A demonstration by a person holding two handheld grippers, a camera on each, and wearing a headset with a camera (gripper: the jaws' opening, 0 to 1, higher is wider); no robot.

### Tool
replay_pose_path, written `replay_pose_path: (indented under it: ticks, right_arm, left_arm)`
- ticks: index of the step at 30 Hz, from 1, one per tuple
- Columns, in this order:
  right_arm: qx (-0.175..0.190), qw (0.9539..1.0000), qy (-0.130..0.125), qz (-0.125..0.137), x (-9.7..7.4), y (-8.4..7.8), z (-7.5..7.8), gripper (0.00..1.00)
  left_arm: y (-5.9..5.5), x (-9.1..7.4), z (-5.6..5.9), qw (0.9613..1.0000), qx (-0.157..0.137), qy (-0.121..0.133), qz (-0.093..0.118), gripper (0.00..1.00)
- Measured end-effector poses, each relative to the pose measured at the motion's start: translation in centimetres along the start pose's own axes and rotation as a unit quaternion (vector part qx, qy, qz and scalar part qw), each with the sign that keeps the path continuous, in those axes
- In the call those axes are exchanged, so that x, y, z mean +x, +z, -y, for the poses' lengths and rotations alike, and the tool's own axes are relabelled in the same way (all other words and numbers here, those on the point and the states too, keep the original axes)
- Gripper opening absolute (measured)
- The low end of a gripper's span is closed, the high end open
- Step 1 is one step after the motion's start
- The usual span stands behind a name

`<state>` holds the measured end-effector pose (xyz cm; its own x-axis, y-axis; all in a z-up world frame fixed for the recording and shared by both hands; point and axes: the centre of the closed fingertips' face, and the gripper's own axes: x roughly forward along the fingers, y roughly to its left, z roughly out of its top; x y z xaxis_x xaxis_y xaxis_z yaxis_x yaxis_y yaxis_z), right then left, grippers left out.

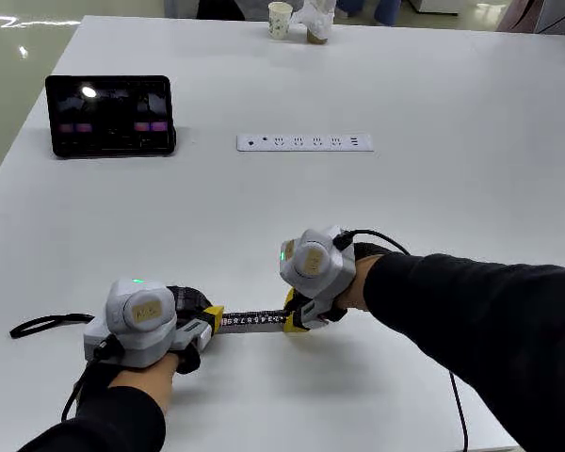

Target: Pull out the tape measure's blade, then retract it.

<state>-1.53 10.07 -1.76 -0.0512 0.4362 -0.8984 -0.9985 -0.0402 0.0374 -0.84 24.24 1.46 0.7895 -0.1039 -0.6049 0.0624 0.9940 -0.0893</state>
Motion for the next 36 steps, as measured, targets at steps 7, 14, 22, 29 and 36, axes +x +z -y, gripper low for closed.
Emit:
replay_pose_path:
  ticks: [7,14,22,29,36]
  right_arm:
    - [-0.001,1.0000,-0.001,0.004,0.1,0.4,-0.2,0.11]
    - [-0.001,1.0000,-0.001,0.008,0.1,0.6,-0.1,0.11]
    - [-0.003,0.9999,-0.002,0.011,0.2,1.0,-0.1,0.11]
    - [-0.003,0.9999,-0.002,0.017,0.4,1.4,-0.2,0.11]
    - [-0.004,0.9998,-0.002,0.021,0.6,1.6,-0.2,0.11]
  left_arm:
    - [0.0,0.0,0.0,1.0000,-0.003,-0.001,0.000,0.61]
    - [0.0,0.0,0.0,1.0000,-0.004,-0.001,-0.001,0.61]
    - [0.1,-0.1,0.0,1.0000,-0.007,-0.002,-0.001,0.61]
    - [0.1,-0.1,0.0,1.0000,-0.009,-0.003,-0.001,0.61]
    - [0.1,-0.1,0.0,0.9999,-0.012,-0.004,-0.002,0.61]
